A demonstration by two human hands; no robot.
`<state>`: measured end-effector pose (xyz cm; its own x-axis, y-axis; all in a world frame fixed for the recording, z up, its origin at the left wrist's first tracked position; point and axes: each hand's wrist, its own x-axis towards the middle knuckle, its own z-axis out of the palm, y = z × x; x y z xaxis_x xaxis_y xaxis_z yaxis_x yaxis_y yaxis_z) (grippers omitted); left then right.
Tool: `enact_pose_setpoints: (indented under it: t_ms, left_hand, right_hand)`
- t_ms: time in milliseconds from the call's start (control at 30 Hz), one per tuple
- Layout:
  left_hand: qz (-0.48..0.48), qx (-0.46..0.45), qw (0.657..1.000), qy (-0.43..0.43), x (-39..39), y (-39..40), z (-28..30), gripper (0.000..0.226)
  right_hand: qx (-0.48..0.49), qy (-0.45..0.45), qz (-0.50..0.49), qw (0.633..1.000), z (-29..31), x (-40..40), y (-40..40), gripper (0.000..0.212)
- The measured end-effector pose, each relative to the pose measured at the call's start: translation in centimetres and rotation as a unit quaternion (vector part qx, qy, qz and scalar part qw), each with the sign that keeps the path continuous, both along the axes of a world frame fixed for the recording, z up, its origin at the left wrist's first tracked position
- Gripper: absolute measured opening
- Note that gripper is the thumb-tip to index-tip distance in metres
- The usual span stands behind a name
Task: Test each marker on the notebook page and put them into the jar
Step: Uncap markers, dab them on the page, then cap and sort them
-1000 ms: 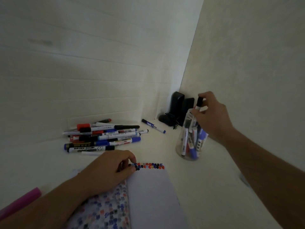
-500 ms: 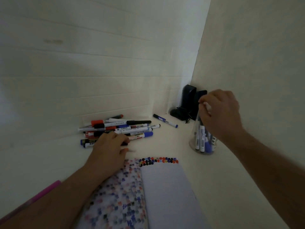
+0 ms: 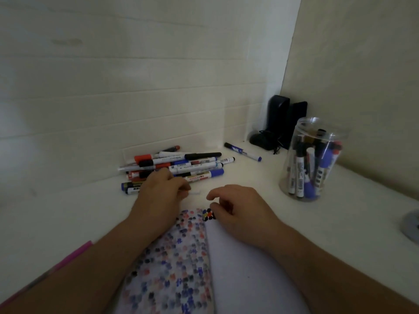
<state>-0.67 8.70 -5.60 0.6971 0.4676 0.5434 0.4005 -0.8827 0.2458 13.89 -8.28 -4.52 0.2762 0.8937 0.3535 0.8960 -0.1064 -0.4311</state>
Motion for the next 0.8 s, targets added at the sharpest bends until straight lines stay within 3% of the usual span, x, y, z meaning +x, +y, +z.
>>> enact_pose_setpoints:
  t_ms: [100,233,300,400,500,633,733,800]
  left_hand:
    - [-0.064,-0.012,0.995,-0.077,-0.2,-1.9,1.8,0.012]
    - [-0.205,-0.007,0.975,-0.089,-0.3,-4.5,2.6,0.025]
    - [-0.246,-0.017,0.965,-0.090,-0.1,-4.8,2.5,0.025]
    - [-0.278,-0.022,0.956,-0.087,0.1,-5.1,2.6,0.024]
    - [-0.262,-0.077,0.959,-0.072,-0.3,-5.7,2.8,0.025]
    - [-0.214,-0.205,0.954,-0.042,-0.4,-6.2,2.8,0.014]
    - [-0.168,-0.187,0.967,-0.040,0.0,-6.1,2.5,0.016]
    - [-0.148,-0.167,0.974,-0.041,0.1,-5.8,2.4,0.014]
  right_hand:
    - [0.073,0.124,-0.006,0.990,0.5,0.2,-0.6,0.029]
    - [0.088,0.342,0.025,0.935,1.8,0.2,-1.0,0.050]
    - [0.068,0.449,0.063,0.889,2.0,0.0,-1.0,0.054]
    - [0.065,0.603,0.100,0.788,2.2,-0.2,-0.9,0.044]
    - [0.073,0.614,0.081,0.782,2.4,-0.1,-1.0,0.015]
    - [0.101,0.612,0.044,0.783,2.1,0.3,-1.2,0.026]
    - [0.105,0.626,0.056,0.771,1.9,0.2,-1.1,0.031]
    - [0.112,0.601,0.063,0.788,1.5,0.0,-1.0,0.029]
